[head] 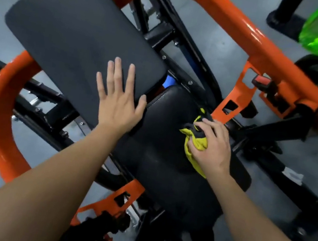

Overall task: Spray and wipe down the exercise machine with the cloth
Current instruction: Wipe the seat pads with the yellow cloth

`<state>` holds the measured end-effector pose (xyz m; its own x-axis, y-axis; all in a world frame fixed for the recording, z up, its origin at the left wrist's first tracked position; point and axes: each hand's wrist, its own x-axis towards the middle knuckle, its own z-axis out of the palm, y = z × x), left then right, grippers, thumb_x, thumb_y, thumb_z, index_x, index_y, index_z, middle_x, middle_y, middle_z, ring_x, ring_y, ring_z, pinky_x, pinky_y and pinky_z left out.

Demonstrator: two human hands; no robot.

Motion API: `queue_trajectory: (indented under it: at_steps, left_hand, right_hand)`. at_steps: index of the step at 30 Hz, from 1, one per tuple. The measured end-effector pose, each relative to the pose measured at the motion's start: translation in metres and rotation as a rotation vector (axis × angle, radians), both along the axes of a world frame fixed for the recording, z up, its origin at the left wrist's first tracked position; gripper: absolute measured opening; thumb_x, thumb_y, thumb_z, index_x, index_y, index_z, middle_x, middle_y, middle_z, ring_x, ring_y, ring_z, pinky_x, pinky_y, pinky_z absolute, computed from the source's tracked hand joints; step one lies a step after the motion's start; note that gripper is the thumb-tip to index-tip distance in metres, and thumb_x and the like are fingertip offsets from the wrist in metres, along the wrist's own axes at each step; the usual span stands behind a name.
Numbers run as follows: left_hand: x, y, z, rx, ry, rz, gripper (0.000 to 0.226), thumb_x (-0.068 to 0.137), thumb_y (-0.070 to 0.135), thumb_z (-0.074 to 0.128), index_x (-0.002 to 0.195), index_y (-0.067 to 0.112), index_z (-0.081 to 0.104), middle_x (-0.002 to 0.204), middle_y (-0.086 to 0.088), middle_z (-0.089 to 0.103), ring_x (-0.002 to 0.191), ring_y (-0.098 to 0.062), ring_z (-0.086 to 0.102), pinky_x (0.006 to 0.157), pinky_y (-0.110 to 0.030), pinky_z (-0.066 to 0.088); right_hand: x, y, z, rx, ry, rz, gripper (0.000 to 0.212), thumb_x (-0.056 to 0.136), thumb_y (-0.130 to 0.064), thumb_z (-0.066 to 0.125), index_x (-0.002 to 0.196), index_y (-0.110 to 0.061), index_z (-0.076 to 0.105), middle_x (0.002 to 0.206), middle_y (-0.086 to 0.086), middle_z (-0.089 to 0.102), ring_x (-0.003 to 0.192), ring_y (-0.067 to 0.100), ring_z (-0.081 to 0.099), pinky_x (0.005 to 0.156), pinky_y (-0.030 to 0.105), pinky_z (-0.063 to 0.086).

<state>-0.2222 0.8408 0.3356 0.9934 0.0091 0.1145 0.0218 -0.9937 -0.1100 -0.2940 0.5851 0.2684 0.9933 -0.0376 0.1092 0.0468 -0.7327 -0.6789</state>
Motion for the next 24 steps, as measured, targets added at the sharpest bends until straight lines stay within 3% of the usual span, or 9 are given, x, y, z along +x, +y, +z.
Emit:
queue_trajectory:
  at_steps: [6, 11, 13, 18, 24]
  left_hand:
    - [0.009, 0.007, -0.018, 0.029, 0.006, 0.008, 0.083, 0.1, 0.06, 0.033, 0.165, 0.017, 0.005, 0.172, -0.016, -0.001, 0.159, -0.03, -0.003, 0.127, -0.056, 0.001]
    - [0.013, 0.006, -0.016, 0.027, 0.016, 0.007, 0.082, 0.1, 0.059, 0.032, 0.165, 0.016, 0.01, 0.171, -0.018, 0.005, 0.159, -0.033, 0.004, 0.127, -0.057, 0.003]
    - [0.012, 0.007, -0.016, 0.027, -0.007, 0.014, 0.077, 0.103, 0.059, 0.023, 0.165, 0.015, 0.011, 0.171, -0.019, 0.007, 0.159, -0.034, 0.005, 0.126, -0.058, 0.005]
    - [0.012, 0.005, -0.013, 0.022, -0.003, -0.004, 0.08, 0.101, 0.057, 0.036, 0.165, 0.016, 0.011, 0.171, -0.017, 0.005, 0.159, -0.032, 0.003, 0.127, -0.057, 0.004]
    - [0.009, 0.005, -0.015, 0.017, -0.027, 0.002, 0.081, 0.099, 0.052, 0.038, 0.165, 0.017, 0.009, 0.172, -0.016, 0.003, 0.159, -0.032, 0.001, 0.127, -0.057, 0.003]
  right_hand:
    - [0.018, 0.034, -0.001, -0.015, -0.129, -0.145, 0.035, 0.083, -0.028, 0.071, 0.116, -0.016, 0.074, 0.122, 0.002, 0.068, 0.125, 0.033, 0.056, 0.114, 0.024, 0.031]
    - [0.098, 0.111, 0.049, 0.124, -0.167, -0.206, 0.031, 0.075, -0.023, 0.072, 0.104, -0.009, 0.075, 0.108, 0.005, 0.071, 0.109, 0.031, 0.06, 0.106, 0.041, 0.046]
    - [0.111, 0.13, 0.061, 0.131, -0.149, -0.169, 0.034, 0.071, -0.023, 0.072, 0.103, -0.011, 0.075, 0.107, 0.003, 0.071, 0.11, 0.029, 0.058, 0.101, 0.04, 0.049]
    - [0.095, 0.099, 0.053, 0.121, -0.141, -0.055, 0.035, 0.071, -0.025, 0.071, 0.104, -0.018, 0.074, 0.112, -0.004, 0.068, 0.109, 0.026, 0.059, 0.095, 0.033, 0.05]
    - [0.031, 0.041, 0.014, 0.165, -0.135, -0.071, 0.029, 0.075, -0.019, 0.076, 0.103, -0.013, 0.075, 0.107, 0.001, 0.068, 0.109, 0.031, 0.062, 0.11, 0.034, 0.042]
